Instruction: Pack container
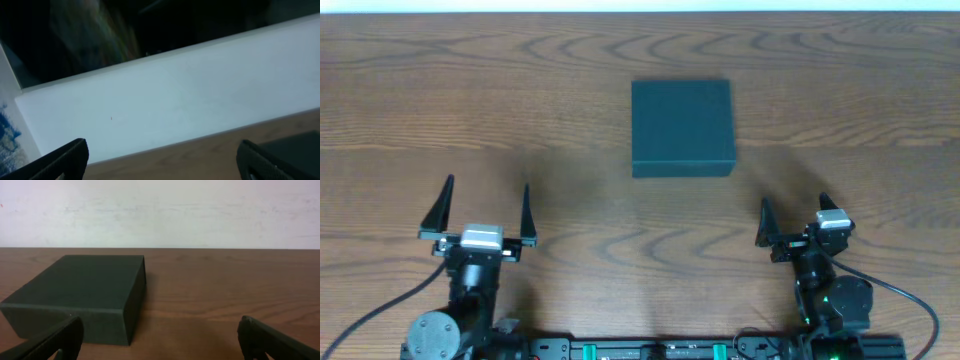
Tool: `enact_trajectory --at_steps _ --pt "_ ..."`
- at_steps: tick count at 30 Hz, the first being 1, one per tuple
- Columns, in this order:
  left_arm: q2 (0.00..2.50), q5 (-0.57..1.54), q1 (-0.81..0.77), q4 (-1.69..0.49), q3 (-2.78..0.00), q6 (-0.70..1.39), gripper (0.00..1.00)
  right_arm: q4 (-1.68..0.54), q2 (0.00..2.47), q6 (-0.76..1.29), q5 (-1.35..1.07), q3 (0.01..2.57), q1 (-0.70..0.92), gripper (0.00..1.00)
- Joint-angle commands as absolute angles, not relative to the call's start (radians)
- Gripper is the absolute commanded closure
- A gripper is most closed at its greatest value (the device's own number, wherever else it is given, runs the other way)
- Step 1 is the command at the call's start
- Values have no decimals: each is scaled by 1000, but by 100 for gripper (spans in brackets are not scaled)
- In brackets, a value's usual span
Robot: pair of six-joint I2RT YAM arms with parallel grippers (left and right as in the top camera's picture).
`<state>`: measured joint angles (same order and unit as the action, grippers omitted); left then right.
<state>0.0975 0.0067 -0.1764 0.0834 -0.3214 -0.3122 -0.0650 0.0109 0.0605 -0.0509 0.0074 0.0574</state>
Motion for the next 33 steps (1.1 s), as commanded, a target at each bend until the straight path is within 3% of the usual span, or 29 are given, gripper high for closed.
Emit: enact_trajectory --at_steps 1,3,9,11,22,27,33 --pt "40 47 -138 112 -251 -295 5 -71 5 73 -46 6 64 1" --pt "13 17 -116 119 -203 -234 5 -71 5 73 -46 6 64 1" --pt "3 -11 -110 417 -7 -221 5 -71 5 73 -46 6 64 1" --pt "3 -24 -109 411 -4 -225 5 -71 5 73 -46 6 64 1" --pt "3 1 -53 96 -4 -184 5 -71 5 73 -46 6 64 1" --pt "3 1 -52 -83 -4 -44 5 -71 5 73 -46 6 64 1" --pt "5 11 -53 -78 -4 -38 5 -71 5 73 -46 6 64 1"
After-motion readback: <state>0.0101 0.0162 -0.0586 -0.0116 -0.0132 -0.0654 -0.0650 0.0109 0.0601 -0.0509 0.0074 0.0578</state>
